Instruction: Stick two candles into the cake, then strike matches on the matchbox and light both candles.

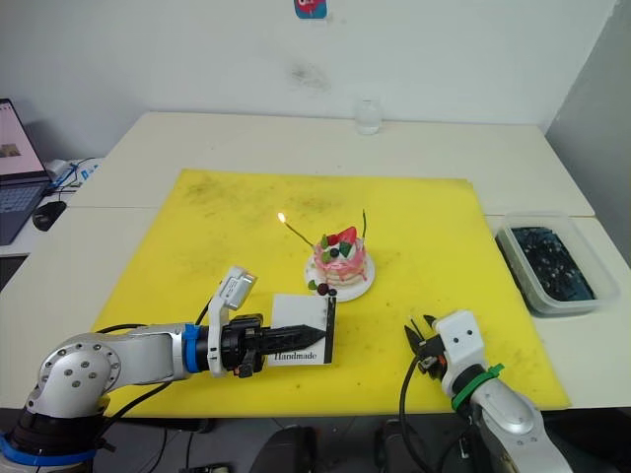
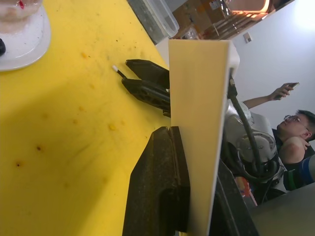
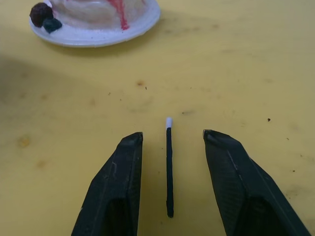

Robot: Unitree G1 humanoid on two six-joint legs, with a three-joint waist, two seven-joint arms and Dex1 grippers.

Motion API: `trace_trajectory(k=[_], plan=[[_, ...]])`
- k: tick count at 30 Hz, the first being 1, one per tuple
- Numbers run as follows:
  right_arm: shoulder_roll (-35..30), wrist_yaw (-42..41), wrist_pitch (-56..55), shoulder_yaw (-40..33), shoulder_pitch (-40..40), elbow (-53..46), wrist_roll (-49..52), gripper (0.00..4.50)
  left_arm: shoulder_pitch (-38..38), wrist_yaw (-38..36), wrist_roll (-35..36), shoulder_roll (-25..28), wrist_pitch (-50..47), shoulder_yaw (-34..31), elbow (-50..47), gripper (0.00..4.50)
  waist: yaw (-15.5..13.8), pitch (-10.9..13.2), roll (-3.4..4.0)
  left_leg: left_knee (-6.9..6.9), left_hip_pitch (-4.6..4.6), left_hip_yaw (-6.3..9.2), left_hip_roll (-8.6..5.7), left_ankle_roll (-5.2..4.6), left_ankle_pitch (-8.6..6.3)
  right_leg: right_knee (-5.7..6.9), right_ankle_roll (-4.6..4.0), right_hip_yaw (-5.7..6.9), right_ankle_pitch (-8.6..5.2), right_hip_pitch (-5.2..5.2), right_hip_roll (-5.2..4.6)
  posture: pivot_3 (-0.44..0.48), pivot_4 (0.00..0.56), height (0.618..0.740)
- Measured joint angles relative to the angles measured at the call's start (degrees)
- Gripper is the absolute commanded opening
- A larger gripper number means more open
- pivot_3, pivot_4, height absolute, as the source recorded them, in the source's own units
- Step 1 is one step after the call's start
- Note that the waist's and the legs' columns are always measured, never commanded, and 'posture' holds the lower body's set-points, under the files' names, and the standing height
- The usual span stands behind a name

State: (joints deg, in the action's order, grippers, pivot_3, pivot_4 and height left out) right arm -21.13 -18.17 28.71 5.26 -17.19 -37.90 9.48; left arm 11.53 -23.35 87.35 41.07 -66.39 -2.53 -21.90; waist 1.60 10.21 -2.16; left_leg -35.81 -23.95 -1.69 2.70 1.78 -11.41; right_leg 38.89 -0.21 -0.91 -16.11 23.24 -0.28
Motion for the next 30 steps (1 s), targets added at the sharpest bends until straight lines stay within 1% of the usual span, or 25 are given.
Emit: trace_trajectory(k=[5, 13, 16, 20, 30], plan=[[0.3, -0.2, -3.1, 0.7, 0.0, 1.9, -1.6, 1.99, 0.0, 0.0, 0.0, 0.0, 0.0, 0.0, 0.0, 0.0, 0.0, 0.0, 0.0, 0.0, 0.01, 0.0, 0.01, 0.0, 0.0, 0.0, 0.01, -0.01, 0.01, 0.0, 0.01, 0.0, 0.15, 0.74], [1.4, 0.0, -4.8, 0.9, -0.5, 2.7, -2.3, 1.99, 0.0, 0.0, 0.0, 0.0, -0.5, 0.0, 0.0, 0.0, 0.0, 0.0, -0.01, -0.01, 0.02, 0.0, 0.01, 0.0, 0.0, 0.02, 0.02, -0.01, 0.01, -0.01, 0.01, 0.0, 0.15, 0.74], [1.9, 0.0, -5.2, 1.0, -0.8, 2.8, -2.5, 1.4, 0.0, 0.0, 0.0, 0.0, -0.5, 0.0, 0.0, 0.0, 0.0, 0.0, -0.01, -0.01, 0.02, 0.01, 0.02, 0.0, 0.0, 0.02, 0.01, -0.01, 0.01, -0.02, 0.01, 0.0, 0.15, 0.74], [2.5, 0.1, -5.5, 1.4, -1.4, 2.8, -2.5, 0.03, 0.0, 0.0, 0.0, 0.0, -0.5, 0.0, -0.1, 0.0, 0.0, 0.0, -0.01, -0.01, 0.02, 0.0, 0.01, 0.0, 0.0, 0.02, 0.01, -0.02, 0.01, -0.02, 0.0, 0.0, 0.15, 0.74], [3.6, 0.3, -5.7, 1.4, -1.1, 3.1, -2.4, 0.03, 0.4, 0.0, 0.0, 0.0, -0.7, 0.0, 0.0, 0.0, 0.0, 0.0, -0.04, -0.02, 0.03, 0.0, 0.01, 0.0, 0.0, 0.02, 0.02, -0.02, 0.01, -0.02, 0.0, 0.0, 0.15, 0.74]])
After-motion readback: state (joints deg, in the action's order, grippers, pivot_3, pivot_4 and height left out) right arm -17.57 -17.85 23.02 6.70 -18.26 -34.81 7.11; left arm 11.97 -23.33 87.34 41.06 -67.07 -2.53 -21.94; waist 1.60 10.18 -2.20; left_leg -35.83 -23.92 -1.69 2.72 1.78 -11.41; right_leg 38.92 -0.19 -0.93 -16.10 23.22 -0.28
